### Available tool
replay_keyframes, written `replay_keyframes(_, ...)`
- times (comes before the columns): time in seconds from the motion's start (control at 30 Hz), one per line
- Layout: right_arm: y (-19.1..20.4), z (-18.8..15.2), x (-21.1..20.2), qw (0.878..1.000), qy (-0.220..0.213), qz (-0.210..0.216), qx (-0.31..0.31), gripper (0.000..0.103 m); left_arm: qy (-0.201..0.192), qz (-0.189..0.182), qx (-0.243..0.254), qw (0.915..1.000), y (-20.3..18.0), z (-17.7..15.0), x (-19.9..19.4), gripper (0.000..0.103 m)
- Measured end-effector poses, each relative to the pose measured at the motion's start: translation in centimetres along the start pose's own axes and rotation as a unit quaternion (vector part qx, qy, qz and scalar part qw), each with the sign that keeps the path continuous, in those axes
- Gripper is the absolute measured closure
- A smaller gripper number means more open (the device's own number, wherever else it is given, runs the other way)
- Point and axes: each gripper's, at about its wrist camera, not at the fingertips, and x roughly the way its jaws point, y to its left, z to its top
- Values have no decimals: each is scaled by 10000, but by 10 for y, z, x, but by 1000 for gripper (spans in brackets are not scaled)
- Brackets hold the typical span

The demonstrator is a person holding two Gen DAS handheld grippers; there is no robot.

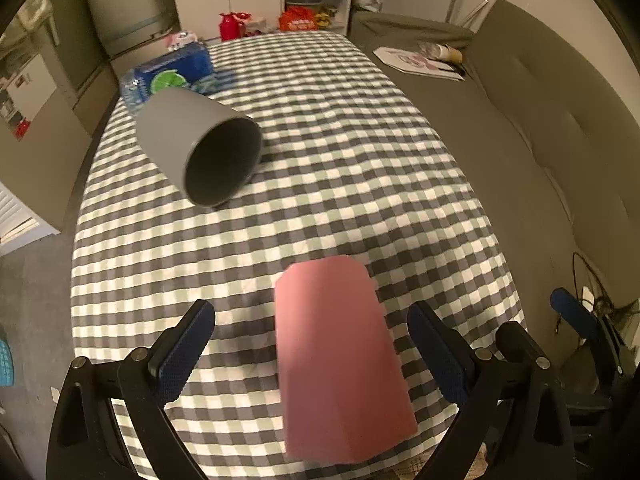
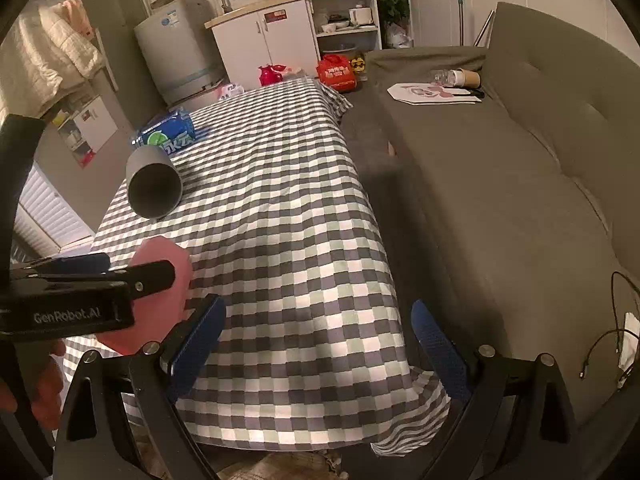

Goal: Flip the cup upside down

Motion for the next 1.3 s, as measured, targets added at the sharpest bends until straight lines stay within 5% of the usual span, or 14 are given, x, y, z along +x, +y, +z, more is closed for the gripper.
replay_keyframes(0.1,2,-2,0,9999,-61,87,18,9,64,-191,-14,9998,0,-1,8,5)
replay_keyframes(0.17,3,-2,1,10000,-54,73,-2,9,142,-252,0,9996,0,-3,12,13)
replay_keyframes(0.23,4,-2,3,10000,-41,62,-12,9,254,-338,26,9991,1,-5,17,34)
replay_keyframes(0.3,3,-3,4,10000,-20,45,-1,9,329,-464,-2,9984,2,-6,19,38)
replay_keyframes(0.73,10,-2,2,10000,-40,34,-44,9,-614,-262,71,9977,12,6,-30,42)
replay_keyframes(1.07,7,-4,-1,10000,-49,7,28,9,-999,-50,554,9934,-3,-9,-26,43)
replay_keyframes(1.2,7,-5,-3,10000,-58,9,56,9,-1085,-20,685,9917,-9,-7,-18,40)
replay_keyframes(1.3,5,-6,-3,10000,-38,-5,78,9,-934,-200,598,9936,-8,-9,-9,29)
